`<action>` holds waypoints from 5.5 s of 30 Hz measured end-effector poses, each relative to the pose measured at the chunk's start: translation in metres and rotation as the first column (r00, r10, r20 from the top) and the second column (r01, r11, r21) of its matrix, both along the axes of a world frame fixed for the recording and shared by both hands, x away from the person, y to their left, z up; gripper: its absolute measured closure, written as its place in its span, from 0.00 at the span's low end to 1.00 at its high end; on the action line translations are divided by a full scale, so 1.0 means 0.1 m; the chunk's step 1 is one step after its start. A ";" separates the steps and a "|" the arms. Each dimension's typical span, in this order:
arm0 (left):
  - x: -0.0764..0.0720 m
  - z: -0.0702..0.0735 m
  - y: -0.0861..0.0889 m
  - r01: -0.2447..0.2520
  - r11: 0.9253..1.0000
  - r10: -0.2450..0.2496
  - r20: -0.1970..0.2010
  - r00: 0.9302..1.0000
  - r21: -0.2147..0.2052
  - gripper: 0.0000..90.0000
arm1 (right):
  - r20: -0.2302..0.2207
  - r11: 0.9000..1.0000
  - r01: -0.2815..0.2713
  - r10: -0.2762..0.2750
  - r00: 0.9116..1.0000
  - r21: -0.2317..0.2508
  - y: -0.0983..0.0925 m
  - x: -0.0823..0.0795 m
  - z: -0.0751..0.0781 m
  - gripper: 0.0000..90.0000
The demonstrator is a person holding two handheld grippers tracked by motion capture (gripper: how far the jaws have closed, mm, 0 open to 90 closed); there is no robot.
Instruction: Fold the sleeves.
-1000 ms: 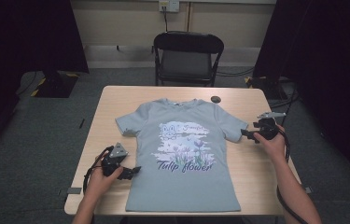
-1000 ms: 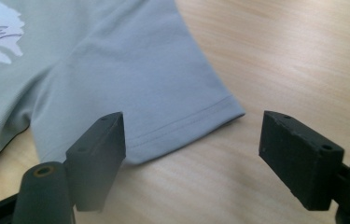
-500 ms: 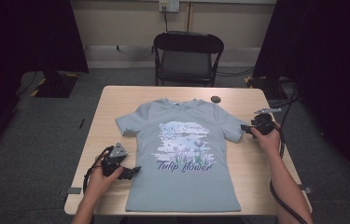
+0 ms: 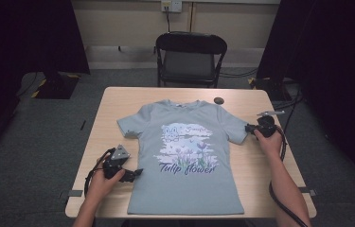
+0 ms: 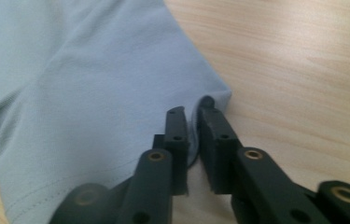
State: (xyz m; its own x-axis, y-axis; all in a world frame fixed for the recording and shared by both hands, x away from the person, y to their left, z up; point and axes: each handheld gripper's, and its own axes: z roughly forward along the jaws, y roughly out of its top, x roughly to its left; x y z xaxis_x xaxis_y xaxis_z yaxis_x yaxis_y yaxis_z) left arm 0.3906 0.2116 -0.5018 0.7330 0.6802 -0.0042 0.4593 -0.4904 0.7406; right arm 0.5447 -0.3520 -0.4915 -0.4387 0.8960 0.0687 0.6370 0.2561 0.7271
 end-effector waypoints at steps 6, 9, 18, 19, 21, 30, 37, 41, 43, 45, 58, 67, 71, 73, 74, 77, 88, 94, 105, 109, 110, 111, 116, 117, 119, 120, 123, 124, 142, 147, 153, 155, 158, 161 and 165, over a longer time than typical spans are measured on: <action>0.00 0.00 0.00 -0.001 1.000 0.001 0.002 1.000 0.000 0.16 | 0.030 0.998 0.013 -0.015 0.999 0.069 -0.01 -0.04 0.04 0.97; 0.00 0.00 0.00 -0.001 1.000 0.001 0.001 1.000 0.000 0.16 | 0.045 0.998 -0.010 0.008 0.999 0.062 0.00 -0.04 0.13 0.97; 0.00 0.00 0.00 -0.001 1.000 0.001 0.001 1.000 0.000 0.16 | 0.086 0.996 -0.049 0.044 0.995 0.068 0.09 -0.08 0.31 0.98; 0.00 0.00 0.00 -0.001 1.000 0.001 0.001 1.000 0.000 0.16 | 0.090 0.996 -0.054 0.047 0.995 0.073 0.10 -0.09 0.33 0.98; 0.00 0.00 0.00 -0.002 1.000 0.002 0.002 1.000 0.000 0.16 | 0.108 0.995 -0.070 0.063 0.992 0.069 0.15 -0.10 0.41 0.98; 0.00 0.00 0.00 -0.003 1.000 0.003 0.002 1.000 0.000 0.16 | 0.136 0.992 -0.111 0.102 0.985 0.063 0.27 -0.14 0.58 0.98; -0.01 0.00 0.00 -0.004 1.000 0.004 0.002 1.000 -0.001 0.16 | 0.155 0.988 -0.141 0.130 0.979 0.062 0.37 -0.17 0.67 0.98; -0.01 0.00 0.00 -0.005 1.000 0.005 0.002 1.000 0.000 0.16 | 0.156 0.986 -0.152 0.141 0.978 0.066 0.41 -0.18 0.69 0.98; -0.01 0.00 0.00 -0.006 1.000 0.006 0.001 1.000 0.000 0.16 | 0.156 0.984 -0.163 0.150 0.976 0.072 0.45 -0.18 0.72 0.98; -0.01 0.00 0.00 -0.007 1.000 0.007 0.001 1.000 0.000 0.16 | 0.157 0.983 -0.168 0.155 0.975 0.069 0.49 -0.19 0.75 0.98; -0.02 0.00 0.00 -0.008 1.000 0.008 -0.001 1.000 0.000 0.16 | 0.165 0.978 -0.192 0.177 0.970 0.081 0.67 -0.20 0.80 0.98; -0.02 0.00 0.00 -0.009 1.000 0.009 -0.001 1.000 -0.001 0.16 | 0.170 0.972 -0.217 0.200 0.965 0.090 0.85 -0.22 0.84 0.98; -0.02 0.00 0.00 -0.008 1.000 0.008 -0.001 1.000 -0.001 0.16 | 0.166 0.970 -0.226 0.209 0.964 0.089 0.95 -0.22 0.85 0.98; -0.02 0.00 0.00 -0.009 1.000 0.009 -0.001 1.000 -0.001 0.16 | 0.162 0.968 -0.231 0.213 0.964 0.100 1.01 -0.21 0.84 0.98; -0.02 0.00 0.00 -0.009 1.000 0.009 -0.001 1.000 -0.001 0.16 | 0.160 0.966 -0.237 0.219 0.962 0.102 1.05 -0.21 0.83 0.98; -0.02 0.00 0.00 -0.008 1.000 0.008 -0.001 1.000 -0.001 0.16 | 0.147 0.962 -0.253 0.237 0.960 0.102 1.17 -0.20 0.79 0.97; -0.02 0.00 0.00 -0.008 1.000 0.008 -0.001 1.000 -0.001 0.16 | 0.122 0.935 -0.332 0.317 0.940 0.128 1.60 -0.21 0.58 0.78; -0.02 0.00 0.00 -0.008 1.000 0.008 -0.001 1.000 -0.001 0.16 | 0.133 0.935 -0.334 0.318 0.939 0.120 1.55 -0.24 0.66 0.39; -0.02 0.00 0.00 -0.008 1.000 0.008 -0.001 1.000 -0.002 0.16 | 0.149 0.944 -0.316 0.301 0.942 0.096 1.44 -0.38 0.66 0.21; -0.02 0.00 0.00 -0.009 1.000 0.009 -0.001 1.000 -0.001 0.16 | 0.151 0.945 -0.313 0.297 0.943 0.099 1.38 -0.42 0.66 0.19; -0.02 0.00 0.00 -0.008 1.000 0.008 -0.001 1.000 -0.002 0.16 | 0.149 0.945 -0.311 0.295 0.944 0.096 1.37 -0.43 0.66 0.17; -0.02 0.00 0.00 -0.008 1.000 0.008 -0.001 1.000 -0.001 0.16 | 0.153 0.945 -0.313 0.297 0.943 0.098 1.35 -0.44 0.66 0.17; -0.02 0.00 0.00 -0.008 1.000 0.008 -0.001 1.000 -0.001 0.16 | 0.143 0.940 -0.327 0.312 0.939 0.095 1.28 -0.48 0.65 0.15; -0.02 0.00 0.00 -0.008 1.000 0.008 -0.001 1.000 -0.001 0.16 | 0.149 0.943 -0.319 0.303 0.941 0.096 1.26 -0.49 0.65 0.15; -0.02 0.00 0.00 -0.008 1.000 0.008 -0.001 1.000 -0.002 0.16 | 0.152 0.942 -0.319 0.302 0.941 0.105 1.23 -0.50 0.65 0.15; -0.02 0.00 0.00 -0.008 1.000 0.008 -0.001 1.000 -0.002 0.16 | 0.156 0.942 -0.320 0.303 0.940 0.103 1.21 -0.52 0.65 0.15; -0.02 0.00 0.00 -0.008 1.000 0.008 -0.001 1.000 -0.001 0.16 | 0.159 0.938 -0.332 0.315 0.936 0.096 1.18 -0.54 0.65 0.15; -0.02 0.00 0.00 -0.008 1.000 0.008 -0.001 1.000 -0.002 0.16 | 0.154 0.939 -0.333 0.318 0.936 0.087 1.18 -0.55 0.65 0.15; -0.02 0.00 0.00 -0.009 1.000 0.009 -0.001 1.000 -0.002 0.16 | 0.157 0.935 -0.348 0.335 0.929 0.065 1.06 -0.68 0.64 0.15; -0.02 0.00 0.00 -0.009 1.000 0.009 -0.001 1.000 -0.001 0.16 | 0.158 0.934 -0.352 0.339 0.928 0.065 1.02 -0.71 0.63 0.15; -0.02 0.00 0.00 -0.009 1.000 0.009 -0.001 1.000 -0.001 0.16 | 0.157 0.937 -0.344 0.331 0.930 0.061 0.98 -0.76 0.64 0.15; -0.02 0.00 0.00 -0.009 1.000 0.009 -0.001 1.000 -0.001 0.16 | 0.161 0.936 -0.347 0.334 0.929 0.055 0.96 -0.78 0.64 0.15; -0.02 0.00 0.00 -0.008 1.000 0.008 -0.001 1.000 -0.002 0.16 | 0.159 0.937 -0.347 0.335 0.929 0.053 0.93 -0.80 0.62 0.15; -0.02 0.00 0.00 -0.008 1.000 0.008 -0.001 1.000 -0.001 0.16 | 0.158 0.938 -0.344 0.332 0.930 0.051 0.90 -0.81 0.60 0.15; -0.02 0.00 0.00 -0.009 1.000 0.009 -0.001 1.000 -0.001 0.16 | 0.156 0.937 -0.345 0.333 0.930 0.051 0.86 -0.84 0.57 0.15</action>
